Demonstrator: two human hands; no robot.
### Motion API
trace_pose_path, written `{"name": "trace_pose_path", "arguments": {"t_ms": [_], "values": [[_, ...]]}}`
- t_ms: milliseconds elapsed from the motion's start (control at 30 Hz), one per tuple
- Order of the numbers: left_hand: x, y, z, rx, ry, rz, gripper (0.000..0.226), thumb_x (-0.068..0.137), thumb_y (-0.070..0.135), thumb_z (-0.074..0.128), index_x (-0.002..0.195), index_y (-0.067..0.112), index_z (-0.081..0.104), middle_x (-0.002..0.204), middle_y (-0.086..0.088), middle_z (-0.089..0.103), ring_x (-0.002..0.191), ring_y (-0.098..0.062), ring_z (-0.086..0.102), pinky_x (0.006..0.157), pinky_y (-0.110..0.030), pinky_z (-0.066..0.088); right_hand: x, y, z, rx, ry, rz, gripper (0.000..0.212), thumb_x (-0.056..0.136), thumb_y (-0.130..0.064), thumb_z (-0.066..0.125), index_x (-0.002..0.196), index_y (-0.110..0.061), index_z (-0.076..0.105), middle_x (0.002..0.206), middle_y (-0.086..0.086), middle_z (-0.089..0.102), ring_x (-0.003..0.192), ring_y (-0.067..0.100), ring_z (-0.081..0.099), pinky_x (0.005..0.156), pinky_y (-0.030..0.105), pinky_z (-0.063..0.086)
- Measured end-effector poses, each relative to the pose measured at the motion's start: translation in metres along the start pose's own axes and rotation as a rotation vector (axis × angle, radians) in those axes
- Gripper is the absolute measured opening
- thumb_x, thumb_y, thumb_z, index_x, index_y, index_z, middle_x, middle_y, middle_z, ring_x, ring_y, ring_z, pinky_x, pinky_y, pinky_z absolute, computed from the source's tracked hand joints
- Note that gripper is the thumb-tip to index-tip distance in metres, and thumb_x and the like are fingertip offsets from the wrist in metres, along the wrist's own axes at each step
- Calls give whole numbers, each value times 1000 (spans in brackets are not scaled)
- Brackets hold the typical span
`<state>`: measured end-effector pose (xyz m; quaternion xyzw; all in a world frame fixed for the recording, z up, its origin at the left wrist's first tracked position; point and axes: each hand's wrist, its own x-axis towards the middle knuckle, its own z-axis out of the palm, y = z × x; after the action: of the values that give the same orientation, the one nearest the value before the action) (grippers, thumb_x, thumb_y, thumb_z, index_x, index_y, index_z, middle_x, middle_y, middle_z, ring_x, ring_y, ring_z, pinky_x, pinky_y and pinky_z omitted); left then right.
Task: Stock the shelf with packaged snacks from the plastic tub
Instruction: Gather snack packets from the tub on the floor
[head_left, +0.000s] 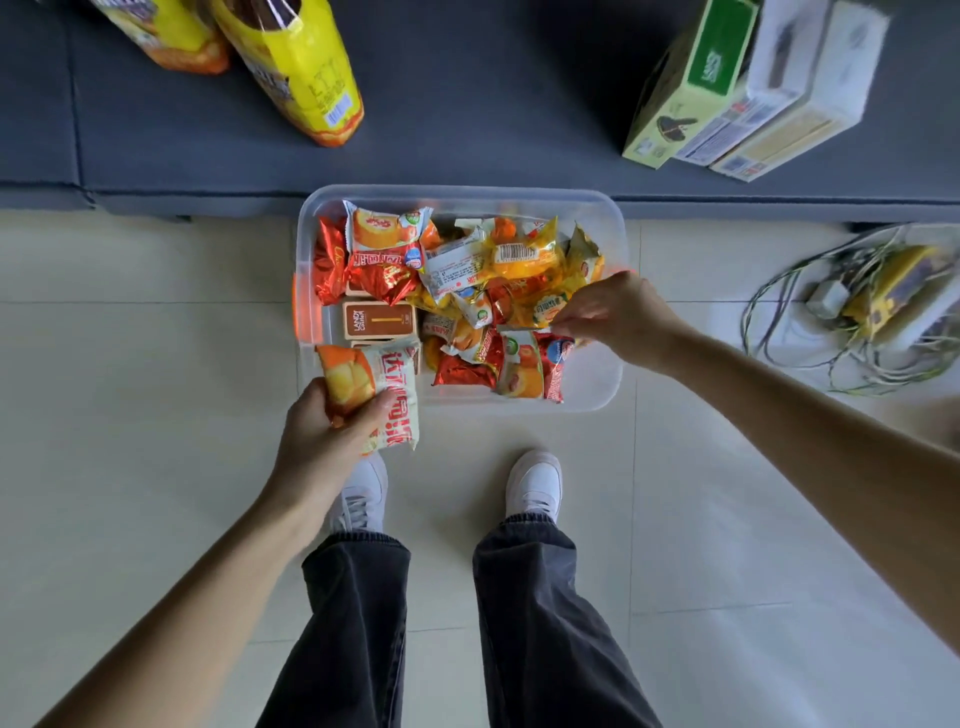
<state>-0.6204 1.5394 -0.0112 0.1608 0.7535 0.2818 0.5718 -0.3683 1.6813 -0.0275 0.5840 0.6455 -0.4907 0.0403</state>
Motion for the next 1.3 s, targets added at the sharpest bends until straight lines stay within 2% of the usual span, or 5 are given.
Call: {"name": "trace_pose_path", "arguments": {"t_ms": [200, 567, 733, 1000, 1300], "values": [[-60, 87, 5, -77, -142, 132, 25, 92, 12, 58, 114, 24, 54, 101, 14, 66, 90, -1, 65, 62, -8, 49, -71, -100, -67, 335, -113, 16, 14, 81, -8, 70, 94, -14, 71, 82, -7, 69, 67, -4, 67, 57, 10, 51], [-221, 241, -83, -91, -229, 330, 52, 77, 47, 67, 119, 20, 53, 105, 4, 72, 88, -6, 70, 63, -25, 59, -187, -302, -163, 254, -75, -105, 9, 89, -13, 64, 81, -14, 69, 81, -5, 68, 77, 6, 65, 65, 14, 54], [-268, 300, -129, -171, -253, 431, 105, 29, 72, 82, 116, 22, 53, 105, 12, 72, 92, -9, 71, 61, -23, 57, -230, -390, -202, 69, 30, -249, 9, 90, -17, 63, 86, -16, 71, 84, -8, 66, 76, -2, 61, 63, 8, 47], [-311, 362, -152, -409, -303, 352, 60, 55, 25, 89, 107, 30, 60, 97, 3, 75, 91, -17, 71, 72, -35, 54, -261, -483, -205, 242, 171, -318, 11, 94, -18, 59, 87, -13, 65, 75, -9, 63, 70, 5, 62, 61, 18, 55], [-314, 433, -136, -596, -196, 481, 60, 64, 35, 80, 120, 33, 57, 110, 6, 71, 102, -13, 68, 82, -36, 52, -281, -495, -228, 377, 9, -140, 38, 83, -37, 69, 114, -20, 56, 100, -2, 67, 86, 10, 68, 71, 23, 58]]}}
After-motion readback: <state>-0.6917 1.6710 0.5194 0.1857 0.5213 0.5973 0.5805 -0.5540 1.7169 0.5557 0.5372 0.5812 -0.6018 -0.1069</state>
